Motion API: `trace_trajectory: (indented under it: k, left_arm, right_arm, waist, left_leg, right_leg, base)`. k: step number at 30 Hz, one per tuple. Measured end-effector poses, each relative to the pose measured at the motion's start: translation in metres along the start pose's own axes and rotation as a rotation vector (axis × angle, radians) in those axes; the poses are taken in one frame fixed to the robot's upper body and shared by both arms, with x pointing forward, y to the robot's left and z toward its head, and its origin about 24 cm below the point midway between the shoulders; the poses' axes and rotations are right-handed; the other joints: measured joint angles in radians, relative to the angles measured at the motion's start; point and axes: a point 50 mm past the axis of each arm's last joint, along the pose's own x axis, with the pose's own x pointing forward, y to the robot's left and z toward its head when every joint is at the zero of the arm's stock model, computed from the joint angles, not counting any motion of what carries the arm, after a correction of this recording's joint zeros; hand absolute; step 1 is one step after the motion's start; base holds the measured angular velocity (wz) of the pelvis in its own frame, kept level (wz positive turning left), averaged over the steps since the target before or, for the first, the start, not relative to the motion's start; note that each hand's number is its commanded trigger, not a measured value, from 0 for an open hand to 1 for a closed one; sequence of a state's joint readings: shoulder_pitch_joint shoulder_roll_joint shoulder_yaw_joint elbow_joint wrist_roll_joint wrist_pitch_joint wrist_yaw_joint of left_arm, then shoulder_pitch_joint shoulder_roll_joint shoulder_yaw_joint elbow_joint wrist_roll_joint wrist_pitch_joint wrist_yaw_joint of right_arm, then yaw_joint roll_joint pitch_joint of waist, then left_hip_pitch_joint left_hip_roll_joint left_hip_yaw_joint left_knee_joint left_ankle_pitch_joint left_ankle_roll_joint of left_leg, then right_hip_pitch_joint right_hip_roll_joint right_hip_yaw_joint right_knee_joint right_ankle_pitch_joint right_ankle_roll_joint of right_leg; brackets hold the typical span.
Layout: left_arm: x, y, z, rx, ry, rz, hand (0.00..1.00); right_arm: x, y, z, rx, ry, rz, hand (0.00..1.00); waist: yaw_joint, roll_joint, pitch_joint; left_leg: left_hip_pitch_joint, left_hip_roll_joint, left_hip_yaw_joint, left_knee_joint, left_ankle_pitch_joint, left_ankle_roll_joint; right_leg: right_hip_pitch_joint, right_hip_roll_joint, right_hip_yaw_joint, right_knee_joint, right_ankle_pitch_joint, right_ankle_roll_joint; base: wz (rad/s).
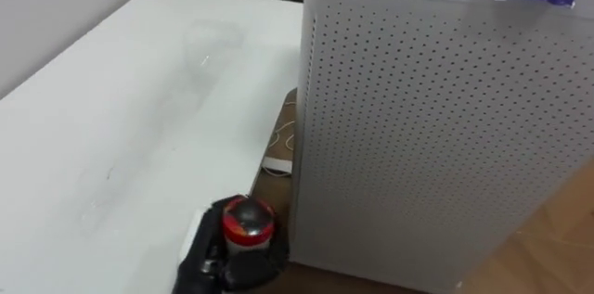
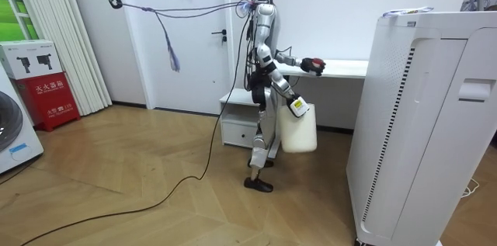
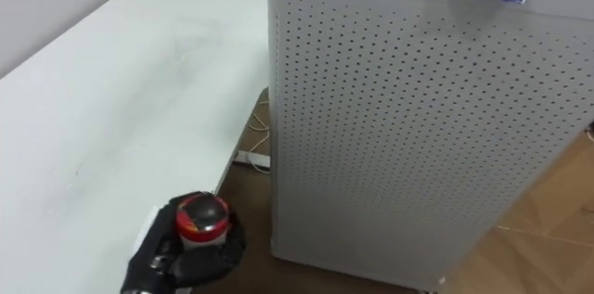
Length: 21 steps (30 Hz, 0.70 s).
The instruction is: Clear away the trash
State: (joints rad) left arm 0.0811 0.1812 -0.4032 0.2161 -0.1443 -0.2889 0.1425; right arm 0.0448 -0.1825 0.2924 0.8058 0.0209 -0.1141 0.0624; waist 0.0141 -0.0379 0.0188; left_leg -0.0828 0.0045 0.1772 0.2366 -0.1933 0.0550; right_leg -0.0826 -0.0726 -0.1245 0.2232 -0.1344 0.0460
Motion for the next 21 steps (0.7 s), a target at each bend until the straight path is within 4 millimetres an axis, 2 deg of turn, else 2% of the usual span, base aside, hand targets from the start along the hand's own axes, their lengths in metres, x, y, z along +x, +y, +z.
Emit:
trace_trajectory:
  k: [4,7,12,17,21]
  left_arm:
    - [0.004,-0.018,0.004,-0.016,-0.016,-0.108,1.0]
    - [0.011,-0.022,0.012,-0.02,-0.048,-0.152,1.0]
    - [0.018,-0.026,0.019,-0.025,-0.078,-0.206,1.0]
    - [0.017,-0.026,0.013,-0.02,-0.052,-0.222,1.0]
    - [0.016,-0.029,0.012,-0.02,-0.048,-0.241,1.0]
  right_arm:
    - [0.009,-0.004,0.02,-0.012,-0.049,-0.034,1.0]
    - [0.014,-0.008,0.035,-0.02,-0.091,-0.063,1.0]
    - [0.018,-0.012,0.043,-0.026,-0.114,-0.084,1.0]
    - [0.021,-0.014,0.049,-0.031,-0.125,-0.092,1.0]
    - [0.023,-0.01,0.056,-0.018,-0.148,-0.111,1.0]
  waist:
    - [-0.025,0.006,0.0029]
    - [-0.037,0.01,0.0053]
    - [-0.04,0.013,0.0066]
    - [-0.036,0.017,0.0092]
    - [-0.037,0.018,0.0096]
  left_leg:
    - [-0.03,0.004,0.024,0.003,0.0,0.0]
    - [-0.051,0.005,0.04,0.008,0.0,0.0]
    - [-0.055,0.005,0.043,0.006,0.0,0.0]
    - [-0.07,0.005,0.058,0.006,0.0,0.001]
    - [-0.121,0.005,0.07,0.026,-0.001,0.001]
  right_leg:
    - [-0.054,0.003,0.026,0.02,0.001,-0.001]
    - [-0.086,0.004,0.041,0.035,0.001,-0.002]
    - [-0.096,0.004,0.046,0.036,0.001,-0.003]
    - [-0.121,0.005,0.06,0.042,0.002,-0.003]
    - [-0.185,0.002,0.071,0.073,0.001,-0.003]
  base:
    - [-0.23]
    - [-0.17]
    - [-0.04]
    - [-0.09]
    - [-0.11]
